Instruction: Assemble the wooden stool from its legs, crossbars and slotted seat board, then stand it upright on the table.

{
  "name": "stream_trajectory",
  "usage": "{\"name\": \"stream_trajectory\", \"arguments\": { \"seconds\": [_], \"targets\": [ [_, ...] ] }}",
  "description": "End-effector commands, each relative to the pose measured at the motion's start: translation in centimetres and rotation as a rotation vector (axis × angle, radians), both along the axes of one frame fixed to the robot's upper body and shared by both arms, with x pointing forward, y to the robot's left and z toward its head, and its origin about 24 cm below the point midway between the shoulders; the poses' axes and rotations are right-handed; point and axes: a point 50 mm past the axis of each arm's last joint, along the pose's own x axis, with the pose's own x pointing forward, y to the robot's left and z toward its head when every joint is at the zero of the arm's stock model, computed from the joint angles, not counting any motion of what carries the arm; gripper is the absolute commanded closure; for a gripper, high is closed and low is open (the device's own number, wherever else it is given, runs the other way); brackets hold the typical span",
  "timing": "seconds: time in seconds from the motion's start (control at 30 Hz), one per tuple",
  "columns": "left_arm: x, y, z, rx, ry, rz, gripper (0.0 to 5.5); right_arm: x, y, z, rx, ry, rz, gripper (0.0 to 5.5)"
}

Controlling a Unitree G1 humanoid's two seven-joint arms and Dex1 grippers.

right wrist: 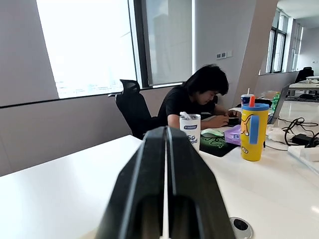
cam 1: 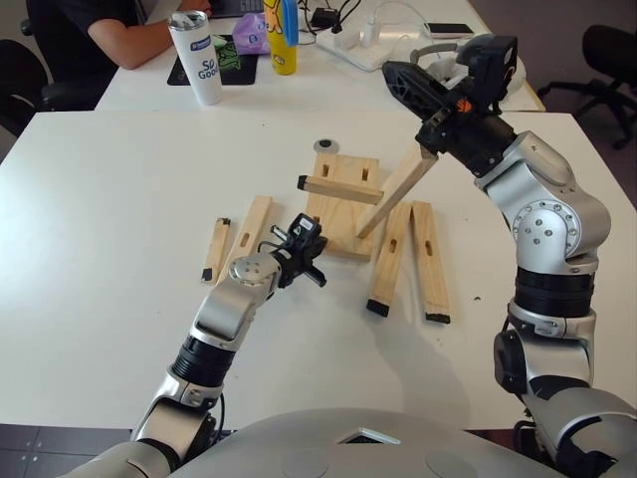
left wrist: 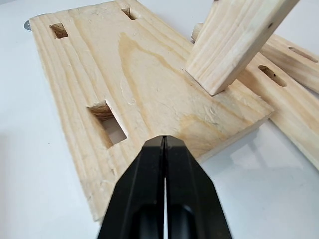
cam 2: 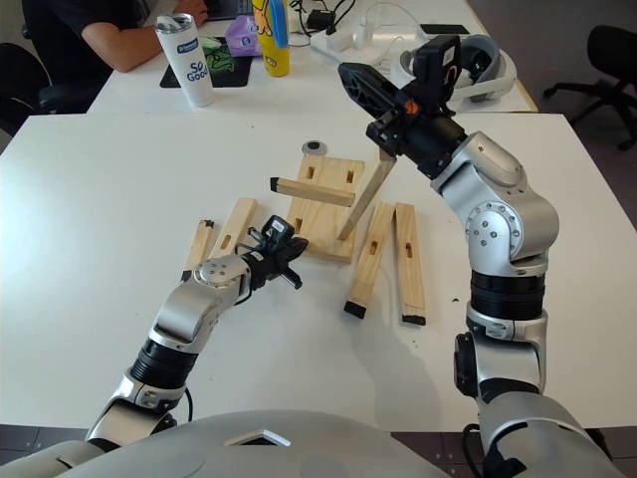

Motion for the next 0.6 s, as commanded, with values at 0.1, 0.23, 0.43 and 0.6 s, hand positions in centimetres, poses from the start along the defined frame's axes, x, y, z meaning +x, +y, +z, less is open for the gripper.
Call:
{"name": "stream_trajectory", "arguments": {
  "seconds": [0.1,0.23,0.43,0.6],
  "targets": [
    [-1.3,1.9,-3.0,0.095,0.151,0.057,5.5,-1.7,-2.5,6.5,0.304,-0.148,0.078,5.49],
    [-1.5,1.8,-3.1,0.092,0.156,0.057,5.5,-2.1,-0.7,3.4,0.157,-0.016,0.142,5.49],
    [-1.3,1.4,-2.8,0.089,0.15,0.032,5.5,-1.4,1.2,-6.4,-0.319,0.245,-0.036,5.49],
    [-1.2,1.4,-2.9,0.09,0.152,0.034,5.5,1.0,-3.1,1.2,0.155,0.017,-0.239,5.49]
  ]
}}
